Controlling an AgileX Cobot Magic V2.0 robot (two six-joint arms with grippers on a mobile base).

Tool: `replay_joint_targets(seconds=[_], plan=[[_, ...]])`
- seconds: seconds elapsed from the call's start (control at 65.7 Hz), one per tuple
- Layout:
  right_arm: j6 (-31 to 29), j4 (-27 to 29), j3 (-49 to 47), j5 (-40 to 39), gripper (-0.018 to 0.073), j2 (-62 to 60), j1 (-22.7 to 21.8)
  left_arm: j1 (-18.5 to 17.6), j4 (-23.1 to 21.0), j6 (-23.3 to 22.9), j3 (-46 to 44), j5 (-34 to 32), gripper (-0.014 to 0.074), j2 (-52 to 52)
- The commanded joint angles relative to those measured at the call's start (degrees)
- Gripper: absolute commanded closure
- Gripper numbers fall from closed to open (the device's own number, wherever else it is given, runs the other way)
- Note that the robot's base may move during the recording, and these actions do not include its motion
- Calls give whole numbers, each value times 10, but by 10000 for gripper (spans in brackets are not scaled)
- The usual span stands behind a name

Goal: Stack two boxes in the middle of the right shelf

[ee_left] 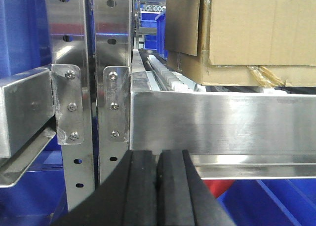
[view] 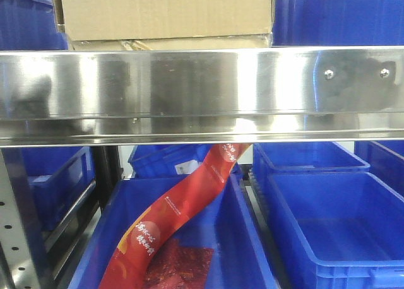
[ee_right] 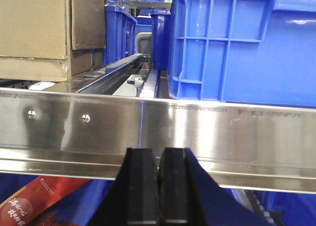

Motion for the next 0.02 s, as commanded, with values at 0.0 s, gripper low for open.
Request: replay_joint_targets(seconds=[0.0], plan=[[1,1,0,-9,721,-2,-3,-1,2,0,-1,-5,697,-3]])
